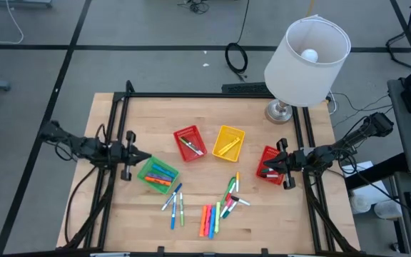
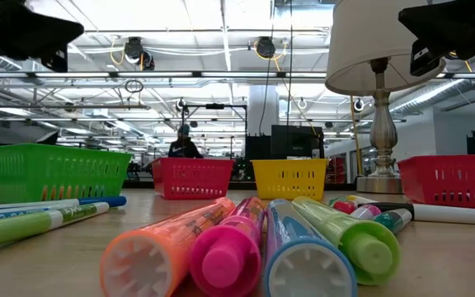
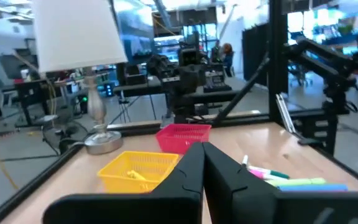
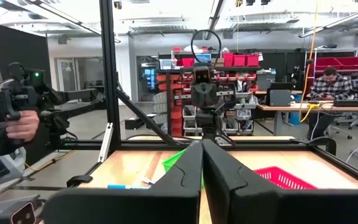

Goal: Pick & Place Markers
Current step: Put the green marker into the left red bin

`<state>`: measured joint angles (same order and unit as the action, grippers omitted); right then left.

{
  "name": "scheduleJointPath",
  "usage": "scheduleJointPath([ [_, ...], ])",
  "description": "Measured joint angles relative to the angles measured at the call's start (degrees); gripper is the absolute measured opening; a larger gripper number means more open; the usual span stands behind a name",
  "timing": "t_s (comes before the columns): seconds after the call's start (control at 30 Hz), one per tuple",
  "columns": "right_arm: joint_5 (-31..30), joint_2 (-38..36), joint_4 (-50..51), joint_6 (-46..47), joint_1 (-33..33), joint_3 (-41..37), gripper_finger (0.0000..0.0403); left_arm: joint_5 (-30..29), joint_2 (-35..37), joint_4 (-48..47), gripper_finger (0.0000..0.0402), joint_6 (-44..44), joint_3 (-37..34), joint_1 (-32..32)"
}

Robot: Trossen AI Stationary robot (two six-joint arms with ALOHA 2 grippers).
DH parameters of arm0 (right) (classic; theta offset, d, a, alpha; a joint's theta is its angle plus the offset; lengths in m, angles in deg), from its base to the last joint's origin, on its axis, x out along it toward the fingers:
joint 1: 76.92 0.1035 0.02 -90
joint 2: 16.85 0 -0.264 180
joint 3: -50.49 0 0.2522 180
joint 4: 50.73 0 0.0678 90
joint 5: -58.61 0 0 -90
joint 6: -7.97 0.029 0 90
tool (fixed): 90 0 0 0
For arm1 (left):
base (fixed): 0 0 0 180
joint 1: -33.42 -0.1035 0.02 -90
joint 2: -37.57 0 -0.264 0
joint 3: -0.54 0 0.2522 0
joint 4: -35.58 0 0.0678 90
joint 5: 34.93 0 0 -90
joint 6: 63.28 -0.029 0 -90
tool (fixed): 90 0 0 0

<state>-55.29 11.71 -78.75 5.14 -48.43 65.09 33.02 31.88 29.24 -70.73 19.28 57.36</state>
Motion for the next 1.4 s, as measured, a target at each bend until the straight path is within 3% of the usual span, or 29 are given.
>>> scheduleJointPath([
  [0.3, -0.04, 0.00, 0.00, -0.68, 0.00, 0.00, 0.0000, 1.24, 1.26, 2.86, 0.0002, 0.41, -4.19, -0.14],
  [0.63, -0.04, 0.02, 0.09, -2.01, 0.00, 0.00, 0.0000, -0.16, 1.26, 0.87, 0.0003, 2.14, -4.12, 0.25],
  [0.9, -0.28, 0.02, -2.19, -11.02, -0.02, -0.02, 0.0000, 1.05, 1.22, -1.82, 0.0003, 3.72, -4.12, 0.21],
  [1.07, 0.17, 0.46, -2.26, -14.68, -0.02, -0.02, 0.0000, 0.83, 1.19, -3.88, 0.0023, 3.47, -4.05, 0.21],
  [1.4, 10.03, 3.27, -9.58, -23.77, -0.02, 0.31, 0.0000, -1.02, 0.78, -4.04, 0.0005, 2.68, -4.01, 0.21],
])
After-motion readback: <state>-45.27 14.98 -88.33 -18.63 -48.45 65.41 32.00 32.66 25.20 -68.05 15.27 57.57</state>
